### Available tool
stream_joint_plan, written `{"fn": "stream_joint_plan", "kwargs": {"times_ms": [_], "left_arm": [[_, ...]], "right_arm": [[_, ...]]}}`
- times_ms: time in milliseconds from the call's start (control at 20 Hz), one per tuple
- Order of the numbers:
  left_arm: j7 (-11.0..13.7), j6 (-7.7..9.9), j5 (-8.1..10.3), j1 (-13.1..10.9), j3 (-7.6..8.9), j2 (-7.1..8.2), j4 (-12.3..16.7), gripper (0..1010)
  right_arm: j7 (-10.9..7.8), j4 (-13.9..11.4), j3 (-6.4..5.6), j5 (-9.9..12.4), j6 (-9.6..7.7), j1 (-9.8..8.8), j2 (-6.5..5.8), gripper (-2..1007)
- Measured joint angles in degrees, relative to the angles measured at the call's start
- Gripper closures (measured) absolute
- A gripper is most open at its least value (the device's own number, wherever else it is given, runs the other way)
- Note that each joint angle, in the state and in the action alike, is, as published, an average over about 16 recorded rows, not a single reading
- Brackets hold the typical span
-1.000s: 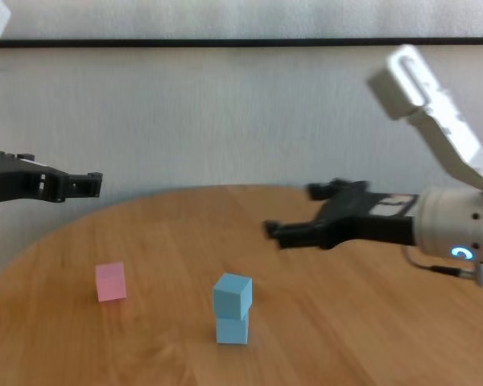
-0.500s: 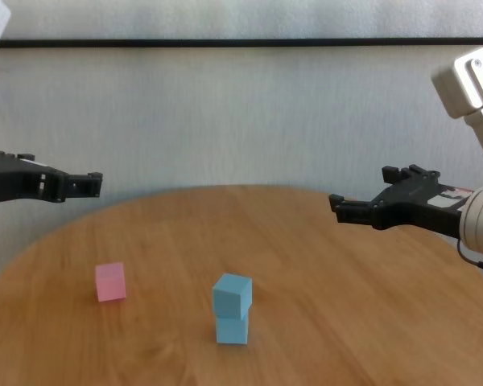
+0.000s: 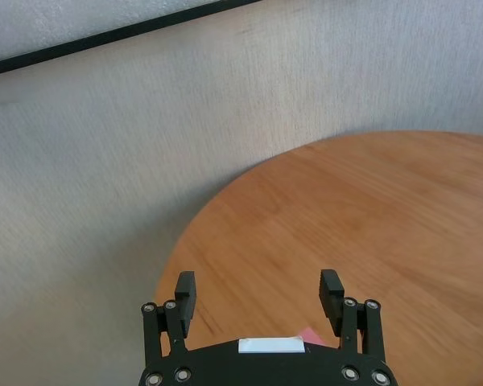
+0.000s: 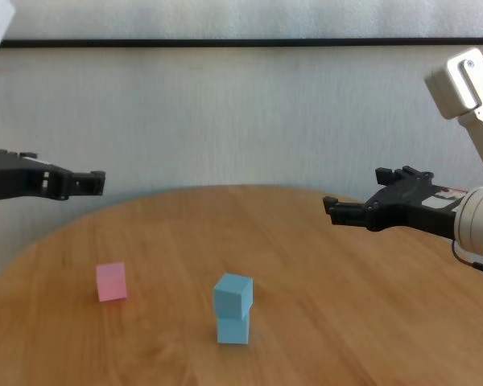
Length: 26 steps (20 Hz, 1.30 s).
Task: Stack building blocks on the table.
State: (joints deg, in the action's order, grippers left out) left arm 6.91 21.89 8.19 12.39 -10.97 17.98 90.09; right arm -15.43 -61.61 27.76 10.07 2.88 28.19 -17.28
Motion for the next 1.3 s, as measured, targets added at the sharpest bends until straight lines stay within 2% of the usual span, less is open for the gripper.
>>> {"fn": "stream_joint_plan", "kwargs": {"times_ms": [500, 700, 1000, 1300], "left_arm": [[-3.4, 8.41, -0.46, -2.2, 0.31, -4.84, 3.8, 7], [-4.4, 10.97, -0.83, -2.9, 0.26, -6.67, 4.1, 7], [-5.3, 12.30, -1.55, -2.8, 0.18, -8.76, 2.3, 7], [-5.9, 11.56, -2.18, -1.5, 0.60, -10.71, -1.2, 7]], "right_arm": [[-0.22, 0.1, 0.32, 0.1, -0.19, 0.22, 0.03, 0], [-0.27, 0.1, 0.38, 0.1, -0.22, 0.26, 0.03, 0], [-0.31, 0.1, 0.44, 0.1, -0.25, 0.29, 0.03, 0], [-0.33, 0.1, 0.47, 0.2, -0.28, 0.32, 0.03, 1]]}}
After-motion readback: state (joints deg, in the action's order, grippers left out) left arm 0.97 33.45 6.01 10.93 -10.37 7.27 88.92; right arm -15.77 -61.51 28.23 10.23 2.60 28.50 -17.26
